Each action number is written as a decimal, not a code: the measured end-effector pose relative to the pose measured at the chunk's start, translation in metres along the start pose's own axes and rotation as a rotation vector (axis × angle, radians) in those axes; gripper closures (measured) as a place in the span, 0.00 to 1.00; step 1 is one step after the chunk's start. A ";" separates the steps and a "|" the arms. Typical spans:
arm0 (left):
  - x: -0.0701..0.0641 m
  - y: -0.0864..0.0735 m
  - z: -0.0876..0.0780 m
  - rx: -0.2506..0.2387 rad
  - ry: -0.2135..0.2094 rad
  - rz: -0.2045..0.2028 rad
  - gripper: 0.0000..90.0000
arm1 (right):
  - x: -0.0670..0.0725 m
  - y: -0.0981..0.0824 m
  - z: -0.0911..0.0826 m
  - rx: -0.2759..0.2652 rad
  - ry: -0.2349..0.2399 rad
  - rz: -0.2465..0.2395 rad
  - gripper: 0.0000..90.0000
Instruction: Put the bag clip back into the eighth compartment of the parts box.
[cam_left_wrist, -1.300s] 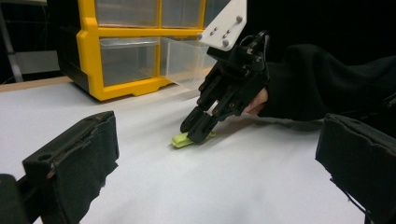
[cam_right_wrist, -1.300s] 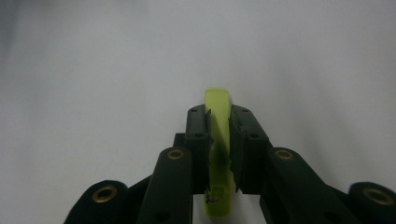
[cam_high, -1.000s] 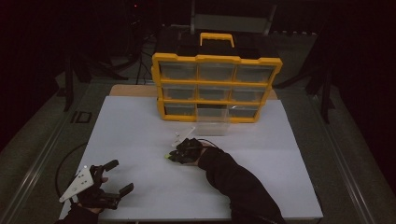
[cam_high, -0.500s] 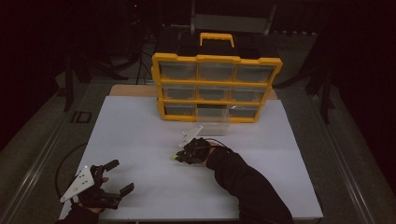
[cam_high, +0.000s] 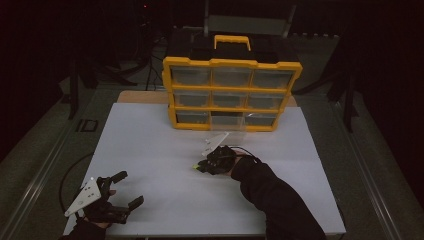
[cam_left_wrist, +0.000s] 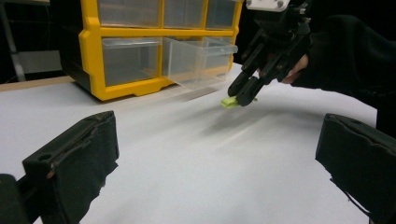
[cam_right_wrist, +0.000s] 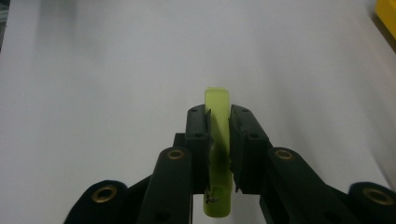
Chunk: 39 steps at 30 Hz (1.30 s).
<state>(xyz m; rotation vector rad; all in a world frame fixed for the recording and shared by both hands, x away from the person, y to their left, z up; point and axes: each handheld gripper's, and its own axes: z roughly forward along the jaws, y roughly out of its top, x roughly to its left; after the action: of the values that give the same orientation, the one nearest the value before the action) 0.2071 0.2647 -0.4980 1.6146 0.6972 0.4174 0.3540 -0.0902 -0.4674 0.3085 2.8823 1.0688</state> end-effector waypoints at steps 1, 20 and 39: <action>0.000 0.000 0.000 0.000 0.000 -0.001 0.00 | 0.000 -0.001 -0.002 0.002 0.001 0.002 0.87; 0.000 0.000 0.001 0.003 0.001 -0.002 0.00 | 0.001 0.000 -0.050 0.020 -0.030 -0.023 0.87; 0.000 0.000 0.001 0.005 0.001 0.001 0.00 | -0.010 0.010 -0.104 -0.011 -0.104 -0.036 0.87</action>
<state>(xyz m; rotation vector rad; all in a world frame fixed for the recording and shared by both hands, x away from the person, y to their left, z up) 0.2072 0.2638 -0.4985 1.6199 0.6984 0.4172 0.3536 -0.1520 -0.3821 0.3003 2.7790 1.0308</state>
